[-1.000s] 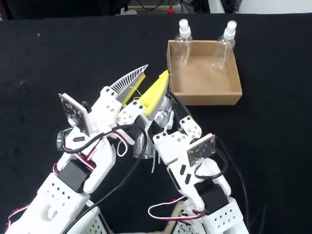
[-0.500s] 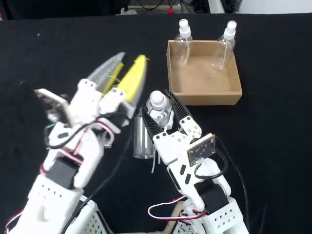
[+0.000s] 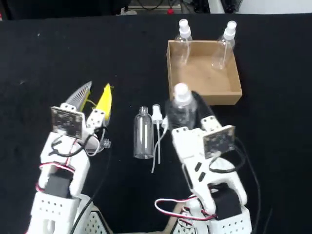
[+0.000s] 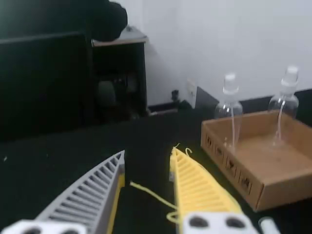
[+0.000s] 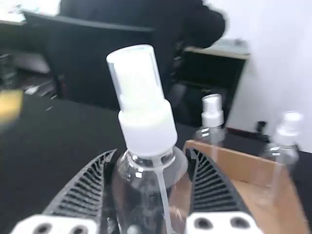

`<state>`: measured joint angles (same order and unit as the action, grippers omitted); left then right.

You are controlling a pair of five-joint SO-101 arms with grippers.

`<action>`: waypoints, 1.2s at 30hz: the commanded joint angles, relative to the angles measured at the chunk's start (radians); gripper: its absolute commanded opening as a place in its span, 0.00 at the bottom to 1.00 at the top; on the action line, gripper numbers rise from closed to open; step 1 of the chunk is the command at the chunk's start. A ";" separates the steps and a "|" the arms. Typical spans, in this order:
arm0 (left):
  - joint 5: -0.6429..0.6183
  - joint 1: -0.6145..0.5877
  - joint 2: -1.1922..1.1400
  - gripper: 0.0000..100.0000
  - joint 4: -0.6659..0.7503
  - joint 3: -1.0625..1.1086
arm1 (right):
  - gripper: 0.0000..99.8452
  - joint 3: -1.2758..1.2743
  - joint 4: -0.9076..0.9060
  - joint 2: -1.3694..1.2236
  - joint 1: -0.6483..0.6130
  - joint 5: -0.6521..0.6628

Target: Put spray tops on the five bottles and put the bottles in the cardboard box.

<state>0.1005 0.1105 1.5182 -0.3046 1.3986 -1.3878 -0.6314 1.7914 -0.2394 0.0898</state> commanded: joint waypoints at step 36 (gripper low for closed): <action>-0.120 -0.005 0.170 0.15 0.008 0.308 | 0.08 0.433 0.416 -0.914 0.187 -0.009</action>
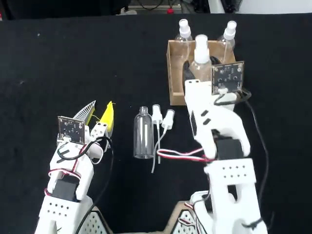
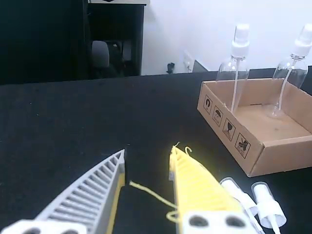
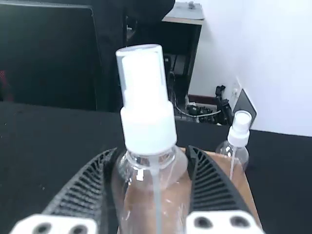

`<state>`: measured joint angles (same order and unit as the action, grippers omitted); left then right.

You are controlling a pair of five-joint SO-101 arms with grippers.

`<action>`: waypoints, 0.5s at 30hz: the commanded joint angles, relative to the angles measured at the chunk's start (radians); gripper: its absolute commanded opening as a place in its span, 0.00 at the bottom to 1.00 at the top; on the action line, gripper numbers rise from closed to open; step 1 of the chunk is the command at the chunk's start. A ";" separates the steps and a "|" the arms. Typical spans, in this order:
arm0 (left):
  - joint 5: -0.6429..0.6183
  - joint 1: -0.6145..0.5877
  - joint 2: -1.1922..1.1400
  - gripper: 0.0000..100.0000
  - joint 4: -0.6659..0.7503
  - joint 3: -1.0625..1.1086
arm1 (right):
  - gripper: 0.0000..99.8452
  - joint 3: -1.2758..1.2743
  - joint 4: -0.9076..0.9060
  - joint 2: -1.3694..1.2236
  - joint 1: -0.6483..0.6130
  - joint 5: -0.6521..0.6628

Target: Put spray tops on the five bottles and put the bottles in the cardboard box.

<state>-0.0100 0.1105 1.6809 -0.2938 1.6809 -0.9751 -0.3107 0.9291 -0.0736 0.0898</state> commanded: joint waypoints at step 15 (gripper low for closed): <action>-0.005 -0.005 0.008 0.15 -0.003 0.025 | 0.08 0.033 0.559 -0.473 0.068 -0.120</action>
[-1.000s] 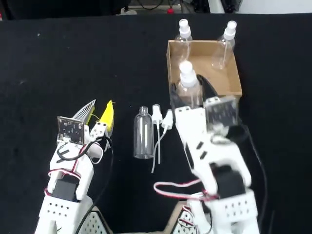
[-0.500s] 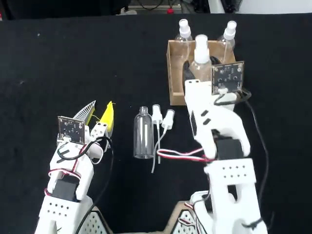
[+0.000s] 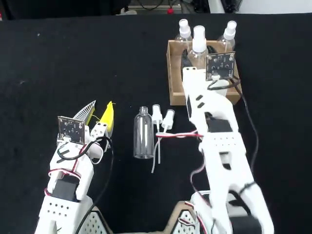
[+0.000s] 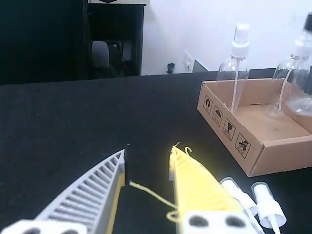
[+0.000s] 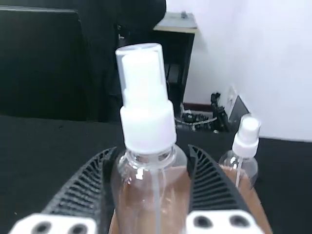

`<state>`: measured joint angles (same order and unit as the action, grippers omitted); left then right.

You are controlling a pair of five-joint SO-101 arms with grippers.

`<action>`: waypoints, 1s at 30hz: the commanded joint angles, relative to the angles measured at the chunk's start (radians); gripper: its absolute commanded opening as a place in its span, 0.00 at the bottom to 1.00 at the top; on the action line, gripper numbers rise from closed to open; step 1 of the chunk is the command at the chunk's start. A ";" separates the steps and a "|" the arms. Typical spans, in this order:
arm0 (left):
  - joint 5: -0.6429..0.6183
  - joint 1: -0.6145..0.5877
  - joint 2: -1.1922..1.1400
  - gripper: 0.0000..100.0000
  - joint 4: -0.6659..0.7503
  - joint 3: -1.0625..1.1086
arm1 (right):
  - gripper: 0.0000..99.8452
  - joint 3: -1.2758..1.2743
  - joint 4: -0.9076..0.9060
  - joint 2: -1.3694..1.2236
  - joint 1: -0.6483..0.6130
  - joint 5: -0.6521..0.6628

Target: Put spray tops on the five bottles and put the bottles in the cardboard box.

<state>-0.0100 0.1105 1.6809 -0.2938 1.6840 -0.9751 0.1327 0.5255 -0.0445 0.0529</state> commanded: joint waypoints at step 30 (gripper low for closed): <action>-0.005 -0.005 0.008 0.15 -0.003 0.022 | 0.08 0.277 0.411 -0.618 0.091 -0.104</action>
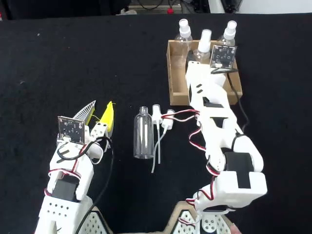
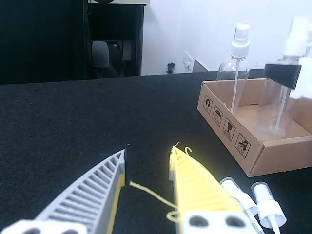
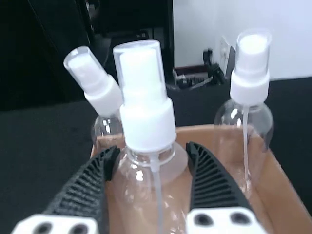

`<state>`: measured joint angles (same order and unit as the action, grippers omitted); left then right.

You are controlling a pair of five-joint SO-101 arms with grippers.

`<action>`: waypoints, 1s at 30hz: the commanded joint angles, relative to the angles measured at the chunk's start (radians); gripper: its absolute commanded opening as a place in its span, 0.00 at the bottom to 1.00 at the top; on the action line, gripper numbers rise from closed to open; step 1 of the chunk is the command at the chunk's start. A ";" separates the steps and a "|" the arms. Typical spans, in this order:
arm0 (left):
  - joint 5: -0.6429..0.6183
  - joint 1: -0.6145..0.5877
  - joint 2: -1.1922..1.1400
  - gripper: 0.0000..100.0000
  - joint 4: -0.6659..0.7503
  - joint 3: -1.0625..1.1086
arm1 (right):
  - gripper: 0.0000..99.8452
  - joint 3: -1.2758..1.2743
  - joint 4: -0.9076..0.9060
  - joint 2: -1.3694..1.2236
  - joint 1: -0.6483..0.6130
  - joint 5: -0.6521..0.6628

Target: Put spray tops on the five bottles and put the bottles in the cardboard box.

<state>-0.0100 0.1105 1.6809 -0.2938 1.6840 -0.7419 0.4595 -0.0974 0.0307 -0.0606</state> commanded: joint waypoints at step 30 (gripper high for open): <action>-0.005 -0.005 0.008 0.15 -0.005 0.022 | 0.08 0.197 0.186 -0.222 0.018 0.011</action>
<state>-0.0100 0.1105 1.6809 -0.2938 1.6840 -0.6176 0.6160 -0.3107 0.0307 -0.0606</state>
